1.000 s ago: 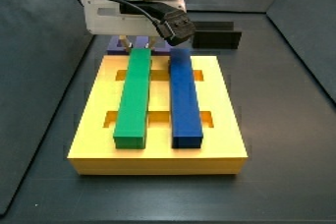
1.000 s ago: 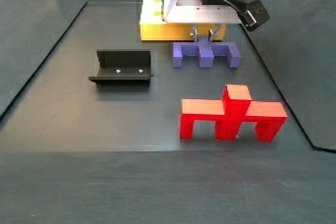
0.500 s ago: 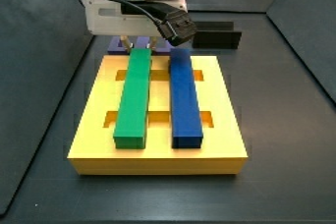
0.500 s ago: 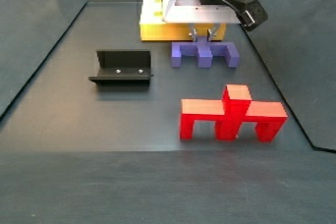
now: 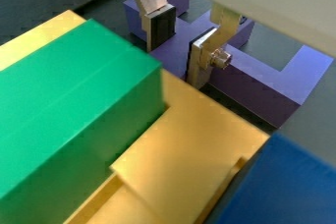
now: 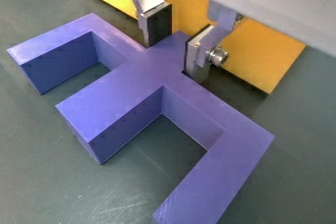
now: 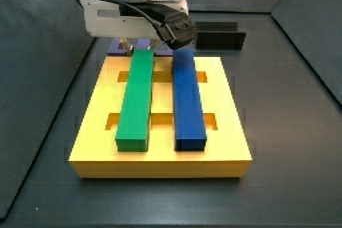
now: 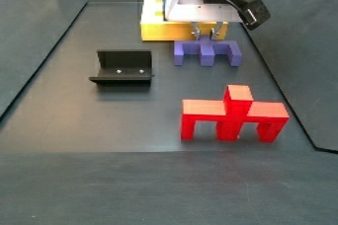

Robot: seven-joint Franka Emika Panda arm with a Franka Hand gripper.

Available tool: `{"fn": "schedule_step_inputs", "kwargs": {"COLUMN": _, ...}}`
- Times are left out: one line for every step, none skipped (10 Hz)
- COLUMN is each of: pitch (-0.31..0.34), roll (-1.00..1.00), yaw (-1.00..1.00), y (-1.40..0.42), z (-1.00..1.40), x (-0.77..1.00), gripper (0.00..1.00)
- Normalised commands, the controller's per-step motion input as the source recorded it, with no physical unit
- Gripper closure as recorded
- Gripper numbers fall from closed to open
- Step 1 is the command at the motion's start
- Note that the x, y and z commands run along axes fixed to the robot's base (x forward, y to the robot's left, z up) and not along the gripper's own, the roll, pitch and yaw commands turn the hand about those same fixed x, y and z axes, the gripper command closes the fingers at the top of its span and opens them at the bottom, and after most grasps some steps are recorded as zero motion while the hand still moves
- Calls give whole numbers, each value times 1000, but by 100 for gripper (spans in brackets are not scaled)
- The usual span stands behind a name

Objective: Pick up the purple object. Move up. Place the purple object on the fixture. Regrasp the purple object. Move to above the board. Insert the purple object.
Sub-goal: Pick up the purple object, then move up.

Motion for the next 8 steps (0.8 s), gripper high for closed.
{"fn": "schedule_step_inputs", "kwargs": {"pitch": 0, "roll": 0, "yaw": 0, "y": 0, "z": 0, "x": 0, "gripper": 100}}
{"fn": "schedule_step_inputs", "kwargs": {"pitch": 0, "roll": 0, "yaw": 0, "y": 0, "z": 0, "x": 0, "gripper": 100}}
{"fn": "schedule_step_inputs", "kwargs": {"pitch": 0, "roll": 0, "yaw": 0, "y": 0, "z": 0, "x": 0, "gripper": 100}}
{"fn": "schedule_step_inputs", "kwargs": {"pitch": 0, "roll": 0, "yaw": 0, "y": 0, "z": 0, "x": 0, "gripper": 100}}
{"fn": "schedule_step_inputs", "kwargs": {"pitch": 0, "roll": 0, "yaw": 0, "y": 0, "z": 0, "x": 0, "gripper": 100}}
{"fn": "schedule_step_inputs", "kwargs": {"pitch": 0, "roll": 0, "yaw": 0, "y": 0, "z": 833, "x": 0, "gripper": 100}}
{"fn": "schedule_step_inputs", "kwargs": {"pitch": 5, "roll": -7, "yaw": -53, "y": -46, "z": 822, "x": 3, "gripper": 100}}
{"fn": "schedule_step_inputs", "kwargs": {"pitch": 37, "roll": -13, "yaw": -46, "y": -36, "z": 692, "x": -33, "gripper": 100}}
